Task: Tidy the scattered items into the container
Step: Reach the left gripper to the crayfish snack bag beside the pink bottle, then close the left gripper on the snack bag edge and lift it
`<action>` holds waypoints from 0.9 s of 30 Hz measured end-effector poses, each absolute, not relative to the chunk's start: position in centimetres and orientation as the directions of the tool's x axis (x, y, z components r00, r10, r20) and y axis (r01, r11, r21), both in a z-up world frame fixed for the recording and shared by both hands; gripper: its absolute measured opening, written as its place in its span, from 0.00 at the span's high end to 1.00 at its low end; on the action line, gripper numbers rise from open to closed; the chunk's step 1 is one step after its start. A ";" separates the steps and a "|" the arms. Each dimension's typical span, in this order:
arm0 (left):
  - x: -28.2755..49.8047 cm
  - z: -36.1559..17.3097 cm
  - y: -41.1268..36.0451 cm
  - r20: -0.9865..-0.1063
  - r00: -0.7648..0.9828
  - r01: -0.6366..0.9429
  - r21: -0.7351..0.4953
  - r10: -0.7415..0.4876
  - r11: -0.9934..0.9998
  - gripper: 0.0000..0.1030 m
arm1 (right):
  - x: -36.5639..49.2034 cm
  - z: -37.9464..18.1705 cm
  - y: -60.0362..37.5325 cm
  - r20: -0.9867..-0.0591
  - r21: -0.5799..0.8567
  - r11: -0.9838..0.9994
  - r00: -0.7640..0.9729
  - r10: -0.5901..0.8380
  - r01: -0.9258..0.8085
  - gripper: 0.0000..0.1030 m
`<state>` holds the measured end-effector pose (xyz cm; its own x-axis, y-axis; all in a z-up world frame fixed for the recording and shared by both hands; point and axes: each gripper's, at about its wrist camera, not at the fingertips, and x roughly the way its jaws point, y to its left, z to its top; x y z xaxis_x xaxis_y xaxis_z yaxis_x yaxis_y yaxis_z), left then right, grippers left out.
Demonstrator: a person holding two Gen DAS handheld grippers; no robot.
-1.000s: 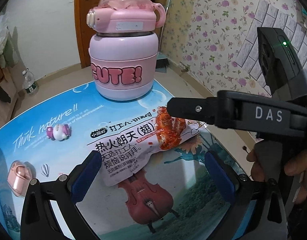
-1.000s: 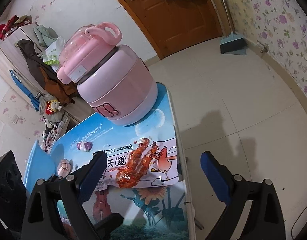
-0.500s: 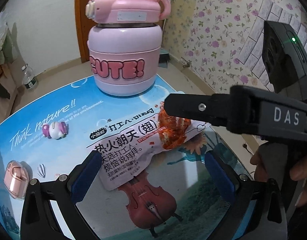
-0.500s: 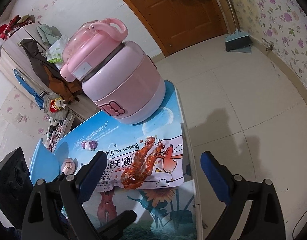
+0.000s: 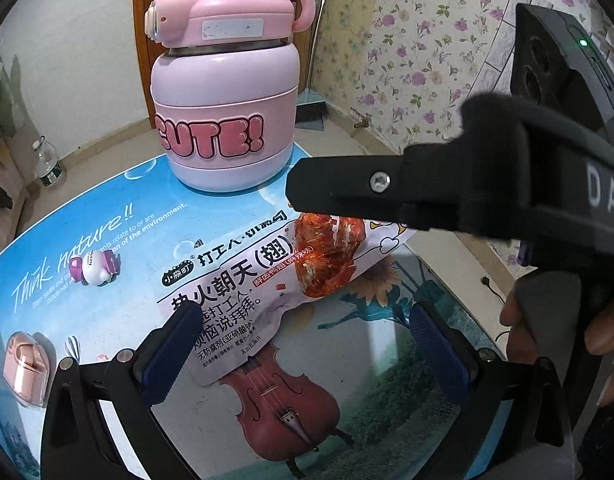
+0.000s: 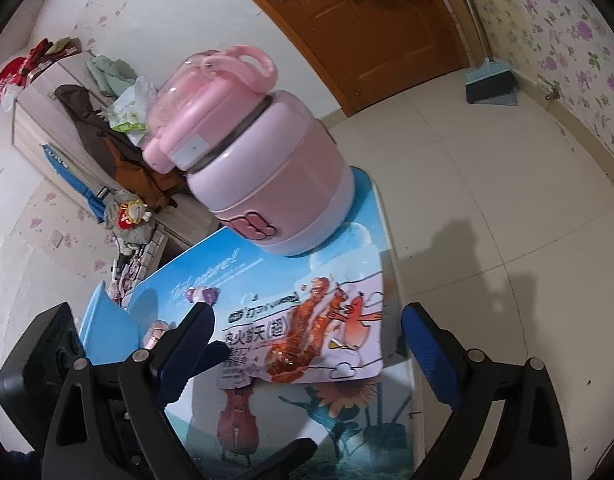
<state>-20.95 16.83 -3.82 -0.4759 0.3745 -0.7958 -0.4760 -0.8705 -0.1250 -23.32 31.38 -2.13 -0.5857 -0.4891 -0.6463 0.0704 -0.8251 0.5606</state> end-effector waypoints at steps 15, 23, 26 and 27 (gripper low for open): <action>-20.8 -3.8 15.7 -0.793 -0.473 -0.454 -0.152 0.383 -0.878 0.00 | -24.3 -2.0 32.0 -0.625 0.570 -0.811 -0.573 -0.531 0.130 0.81; -22.2 -3.7 18.1 -0.795 -0.514 -0.418 -0.097 0.323 -0.903 0.00 | -24.0 -2.0 32.8 -0.560 0.655 -0.744 -0.579 -0.593 0.129 0.86; -22.5 -3.4 18.3 -0.784 -0.555 -0.409 -0.035 0.278 -0.912 0.01 | -23.2 -1.2 32.6 -0.545 0.657 -0.740 -0.585 -0.600 0.147 0.87; -22.6 -3.3 18.3 -0.779 -0.569 -0.407 -0.013 0.264 -0.914 0.04 | -23.0 -0.8 32.5 -0.541 0.656 -0.739 -0.588 -0.602 0.154 0.88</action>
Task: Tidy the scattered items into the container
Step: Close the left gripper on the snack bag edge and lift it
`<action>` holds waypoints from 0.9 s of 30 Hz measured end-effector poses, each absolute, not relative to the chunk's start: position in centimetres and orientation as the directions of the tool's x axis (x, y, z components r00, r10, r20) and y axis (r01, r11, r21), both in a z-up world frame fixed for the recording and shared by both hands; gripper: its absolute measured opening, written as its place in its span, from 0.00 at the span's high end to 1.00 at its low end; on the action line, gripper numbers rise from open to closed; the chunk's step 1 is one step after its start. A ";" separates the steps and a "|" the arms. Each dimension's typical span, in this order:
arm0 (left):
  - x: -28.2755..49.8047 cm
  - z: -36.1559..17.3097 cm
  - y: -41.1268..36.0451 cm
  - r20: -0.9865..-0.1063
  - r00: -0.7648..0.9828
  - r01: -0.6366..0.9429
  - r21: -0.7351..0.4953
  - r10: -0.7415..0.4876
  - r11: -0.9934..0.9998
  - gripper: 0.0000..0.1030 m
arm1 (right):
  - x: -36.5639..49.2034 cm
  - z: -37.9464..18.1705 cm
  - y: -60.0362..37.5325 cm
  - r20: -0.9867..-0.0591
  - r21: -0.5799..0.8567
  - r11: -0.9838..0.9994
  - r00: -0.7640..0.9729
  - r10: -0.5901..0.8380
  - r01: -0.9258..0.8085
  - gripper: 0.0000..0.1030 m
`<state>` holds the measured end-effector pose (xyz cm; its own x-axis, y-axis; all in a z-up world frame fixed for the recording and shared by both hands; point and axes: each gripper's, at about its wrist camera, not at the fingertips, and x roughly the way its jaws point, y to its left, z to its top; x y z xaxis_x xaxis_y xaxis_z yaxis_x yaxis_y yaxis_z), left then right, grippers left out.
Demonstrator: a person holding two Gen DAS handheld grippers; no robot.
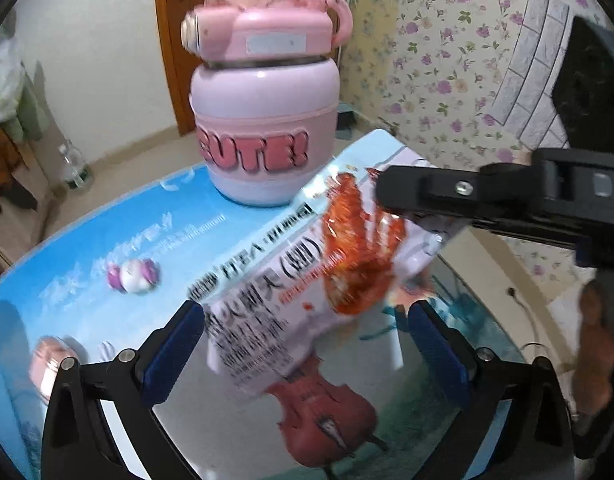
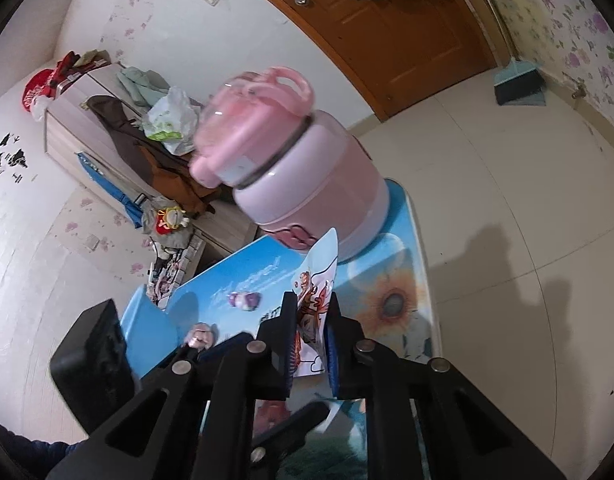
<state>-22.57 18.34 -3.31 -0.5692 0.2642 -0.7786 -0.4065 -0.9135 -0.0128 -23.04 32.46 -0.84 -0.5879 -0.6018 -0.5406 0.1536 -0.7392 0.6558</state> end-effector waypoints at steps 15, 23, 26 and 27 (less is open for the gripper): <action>-22.7 -3.0 18.8 -0.759 -0.618 -0.443 0.118 0.207 -0.889 0.62 | -21.6 0.9 32.2 -0.522 0.647 -0.741 -0.607 -0.600 0.176 0.88; -21.8 -2.4 19.0 -0.720 -0.666 -0.439 0.166 0.196 -0.883 0.69 | -21.1 2.2 31.6 -0.509 0.632 -0.748 -0.620 -0.597 0.201 0.88; -21.7 -2.2 18.7 -0.718 -0.667 -0.434 0.155 0.201 -0.888 0.70 | -20.8 2.8 31.2 -0.513 0.616 -0.758 -0.623 -0.591 0.212 0.88; -21.6 -2.0 18.5 -0.715 -0.669 -0.432 0.150 0.204 -0.889 0.70 | -20.7 2.9 31.2 -0.511 0.616 -0.758 -0.625 -0.591 0.213 0.88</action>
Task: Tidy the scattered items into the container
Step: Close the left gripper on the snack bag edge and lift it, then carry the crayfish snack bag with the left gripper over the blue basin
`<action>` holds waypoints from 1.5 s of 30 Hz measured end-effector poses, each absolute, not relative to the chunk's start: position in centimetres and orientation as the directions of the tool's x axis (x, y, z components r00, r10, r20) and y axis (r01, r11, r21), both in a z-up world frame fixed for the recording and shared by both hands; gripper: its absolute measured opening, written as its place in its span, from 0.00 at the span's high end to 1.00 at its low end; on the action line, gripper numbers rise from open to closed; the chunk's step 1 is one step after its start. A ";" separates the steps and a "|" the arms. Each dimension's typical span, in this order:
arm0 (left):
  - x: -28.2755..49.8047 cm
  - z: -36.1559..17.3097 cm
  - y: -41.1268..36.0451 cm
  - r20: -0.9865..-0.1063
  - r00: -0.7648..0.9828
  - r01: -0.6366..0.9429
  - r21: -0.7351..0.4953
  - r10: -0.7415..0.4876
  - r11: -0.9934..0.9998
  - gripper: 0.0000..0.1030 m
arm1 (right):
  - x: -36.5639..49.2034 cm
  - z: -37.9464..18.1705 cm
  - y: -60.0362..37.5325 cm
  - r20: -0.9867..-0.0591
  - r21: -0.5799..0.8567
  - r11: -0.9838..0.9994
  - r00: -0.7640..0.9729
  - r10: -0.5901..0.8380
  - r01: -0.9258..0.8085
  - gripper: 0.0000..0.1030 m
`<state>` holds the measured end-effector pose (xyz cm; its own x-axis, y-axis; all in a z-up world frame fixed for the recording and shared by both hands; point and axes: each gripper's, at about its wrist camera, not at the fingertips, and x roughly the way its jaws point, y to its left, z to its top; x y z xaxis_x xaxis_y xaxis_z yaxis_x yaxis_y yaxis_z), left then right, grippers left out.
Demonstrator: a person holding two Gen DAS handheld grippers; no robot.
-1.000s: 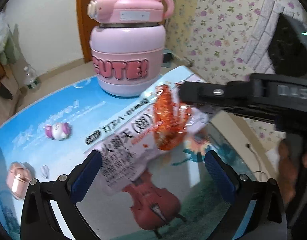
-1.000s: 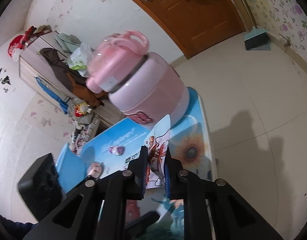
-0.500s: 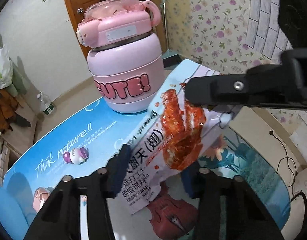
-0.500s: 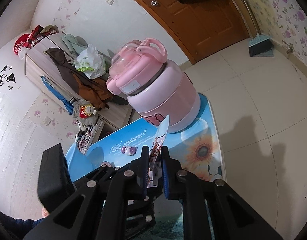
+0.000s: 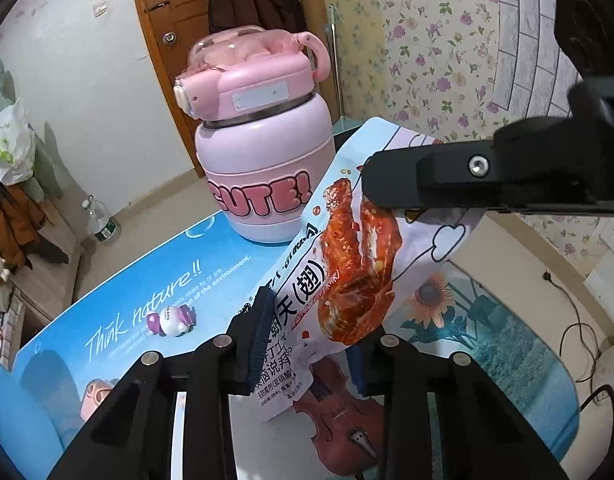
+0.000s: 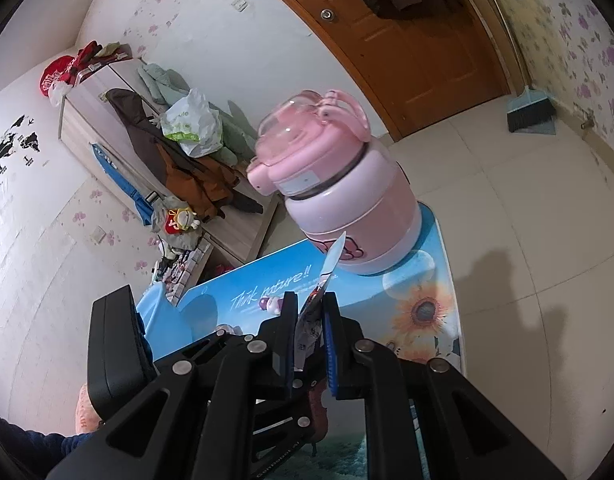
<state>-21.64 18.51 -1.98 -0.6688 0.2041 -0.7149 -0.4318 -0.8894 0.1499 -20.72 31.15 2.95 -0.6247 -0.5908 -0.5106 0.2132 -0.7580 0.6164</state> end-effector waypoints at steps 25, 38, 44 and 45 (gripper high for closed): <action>-16.1 5.3 14.2 -0.605 -0.760 -0.392 0.134 0.238 -0.910 0.70 | -14.0 12.2 28.8 -0.436 0.569 -0.765 -0.677 -0.592 0.302 0.88; -11.0 9.5 11.7 -0.527 -0.814 -0.359 0.127 0.244 -0.925 0.70 | -8.1 17.2 26.5 -0.393 0.534 -0.770 -0.703 -0.593 0.351 0.88; -9.8 10.7 10.2 -0.500 -0.832 -0.337 0.115 0.239 -0.934 0.70 | -6.3 19.0 24.9 -0.383 0.513 -0.770 -0.702 -0.601 0.380 0.88; -9.6 10.9 10.0 -0.498 -0.834 -0.335 0.113 0.238 -0.935 0.70 | -6.0 19.3 24.6 -0.380 0.512 -0.769 -0.702 -0.603 0.383 0.88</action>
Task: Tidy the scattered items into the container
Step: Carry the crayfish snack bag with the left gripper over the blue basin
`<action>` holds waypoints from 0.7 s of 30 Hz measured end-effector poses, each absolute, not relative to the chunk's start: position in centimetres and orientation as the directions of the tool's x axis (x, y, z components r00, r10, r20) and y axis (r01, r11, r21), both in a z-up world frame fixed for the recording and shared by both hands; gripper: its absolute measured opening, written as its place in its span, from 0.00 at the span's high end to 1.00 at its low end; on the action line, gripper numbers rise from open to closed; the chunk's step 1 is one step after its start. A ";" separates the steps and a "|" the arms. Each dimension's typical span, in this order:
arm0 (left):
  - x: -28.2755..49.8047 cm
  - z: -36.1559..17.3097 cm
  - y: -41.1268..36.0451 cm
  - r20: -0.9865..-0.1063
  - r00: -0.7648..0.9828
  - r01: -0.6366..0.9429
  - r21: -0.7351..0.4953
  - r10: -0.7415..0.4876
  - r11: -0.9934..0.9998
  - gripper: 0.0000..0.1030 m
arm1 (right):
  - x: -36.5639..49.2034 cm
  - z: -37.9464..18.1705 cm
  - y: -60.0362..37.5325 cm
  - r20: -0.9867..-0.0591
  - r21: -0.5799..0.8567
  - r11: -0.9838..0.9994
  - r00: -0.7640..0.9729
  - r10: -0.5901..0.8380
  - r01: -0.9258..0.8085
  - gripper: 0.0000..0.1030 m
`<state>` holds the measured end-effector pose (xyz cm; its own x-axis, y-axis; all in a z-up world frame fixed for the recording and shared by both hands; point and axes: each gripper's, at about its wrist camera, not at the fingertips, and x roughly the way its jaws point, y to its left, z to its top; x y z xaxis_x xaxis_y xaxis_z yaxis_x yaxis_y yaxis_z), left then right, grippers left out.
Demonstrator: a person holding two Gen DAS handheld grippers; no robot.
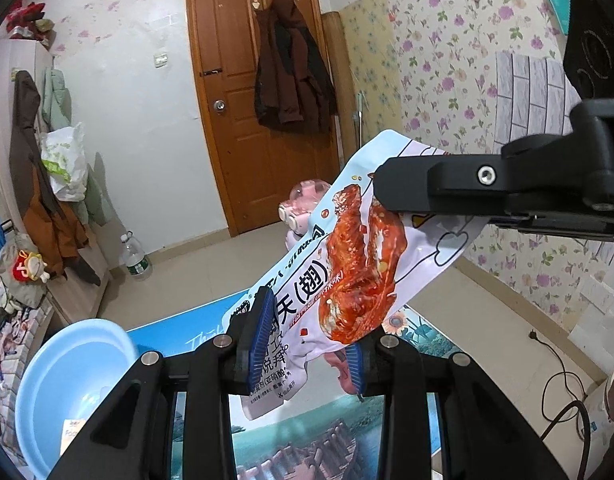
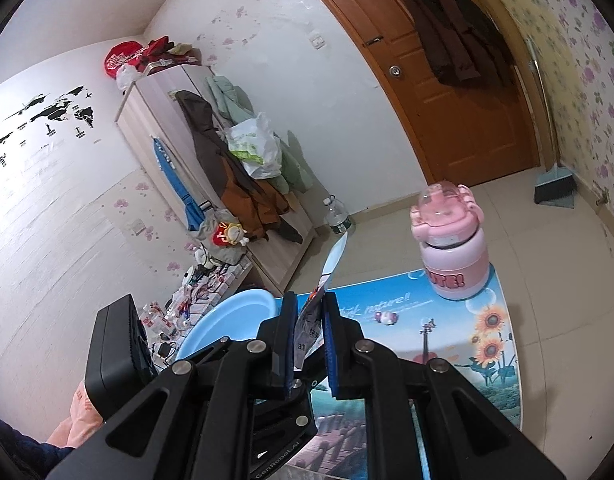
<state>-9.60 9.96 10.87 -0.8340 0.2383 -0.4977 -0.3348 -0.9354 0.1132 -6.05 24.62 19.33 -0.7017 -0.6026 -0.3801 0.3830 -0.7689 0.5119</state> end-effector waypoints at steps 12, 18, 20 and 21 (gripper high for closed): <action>-6.7 12.3 6.9 -0.460 -0.861 -0.290 0.089 0.219 -0.953 0.70 | -3.2 21.7 21.0 -0.370 0.474 -0.768 -0.694 -0.618 0.431 0.88; -5.3 12.7 5.4 -0.448 -0.876 -0.244 0.087 0.181 -0.966 0.70 | -2.3 22.3 18.7 -0.371 0.459 -0.760 -0.678 -0.634 0.460 0.88; -4.9 12.8 4.8 -0.442 -0.880 -0.233 0.086 0.172 -0.969 0.70 | -1.9 22.5 17.8 -0.370 0.450 -0.758 -0.674 -0.640 0.472 0.88; -4.7 12.9 4.6 -0.440 -0.882 -0.229 0.085 0.170 -0.970 0.70 | -1.8 22.5 17.5 -0.369 0.450 -0.755 -0.671 -0.643 0.477 0.88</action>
<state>-4.75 4.56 12.85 -0.8815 0.1701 -0.4405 -0.2294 -0.9696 0.0848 -1.80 17.47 22.51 -0.6711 -0.6433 -0.3686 0.4769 -0.7552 0.4496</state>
